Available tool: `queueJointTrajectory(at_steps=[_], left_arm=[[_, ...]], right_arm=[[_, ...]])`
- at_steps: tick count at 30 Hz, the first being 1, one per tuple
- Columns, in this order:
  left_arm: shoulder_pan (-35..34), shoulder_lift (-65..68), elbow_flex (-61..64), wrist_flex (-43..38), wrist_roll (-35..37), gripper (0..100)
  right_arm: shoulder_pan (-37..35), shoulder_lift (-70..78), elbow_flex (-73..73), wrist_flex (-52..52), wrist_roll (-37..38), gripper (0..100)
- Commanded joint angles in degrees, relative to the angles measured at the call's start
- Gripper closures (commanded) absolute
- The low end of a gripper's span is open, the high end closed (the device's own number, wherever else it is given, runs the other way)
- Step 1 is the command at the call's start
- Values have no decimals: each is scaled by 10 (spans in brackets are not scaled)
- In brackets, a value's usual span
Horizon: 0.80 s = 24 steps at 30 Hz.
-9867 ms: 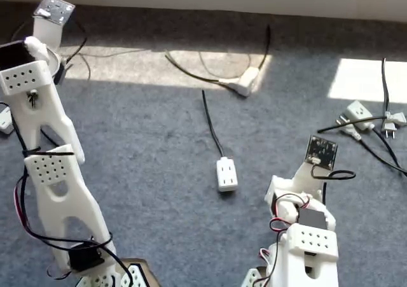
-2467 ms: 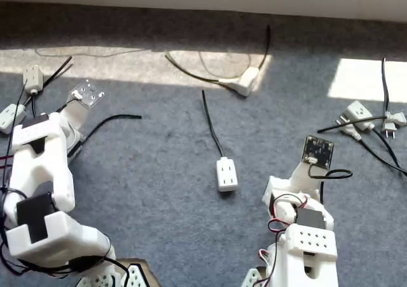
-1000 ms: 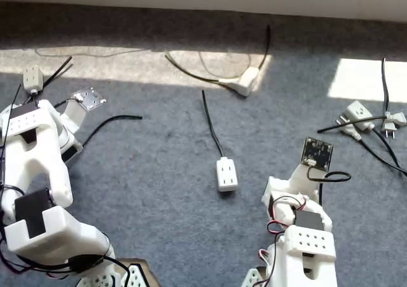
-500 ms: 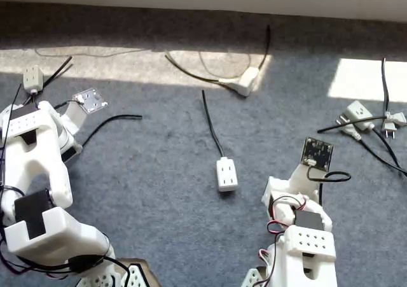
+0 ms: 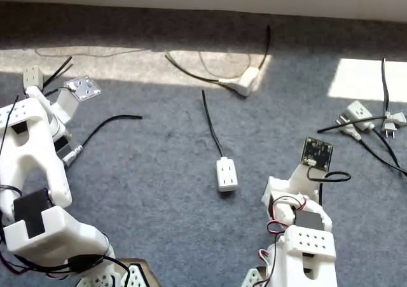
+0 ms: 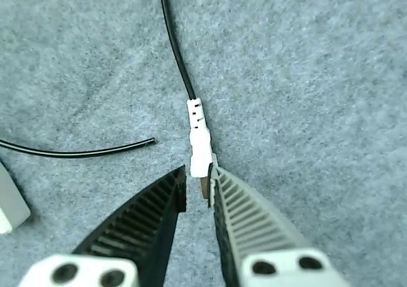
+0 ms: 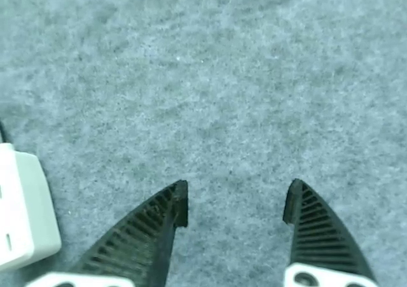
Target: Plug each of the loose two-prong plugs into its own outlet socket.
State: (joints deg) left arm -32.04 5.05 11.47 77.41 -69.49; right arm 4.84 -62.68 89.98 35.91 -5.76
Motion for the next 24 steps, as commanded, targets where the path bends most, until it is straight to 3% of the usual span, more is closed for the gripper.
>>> queueJointTrajectory(at_steps=[1,6,20,24], left_arm=[[-2,-1,-16,10,-6,922],[-2,-1,10,10,-53,922],[-5,-1,11,7,-59,868],[-10,2,29,-45,-59,867]], right_arm=[[-6,-8,-2,-11,-3,748],[-6,-8,-2,-11,-3,748],[-6,-8,-2,-11,-3,748],[-6,-9,-2,-11,-3,748]])
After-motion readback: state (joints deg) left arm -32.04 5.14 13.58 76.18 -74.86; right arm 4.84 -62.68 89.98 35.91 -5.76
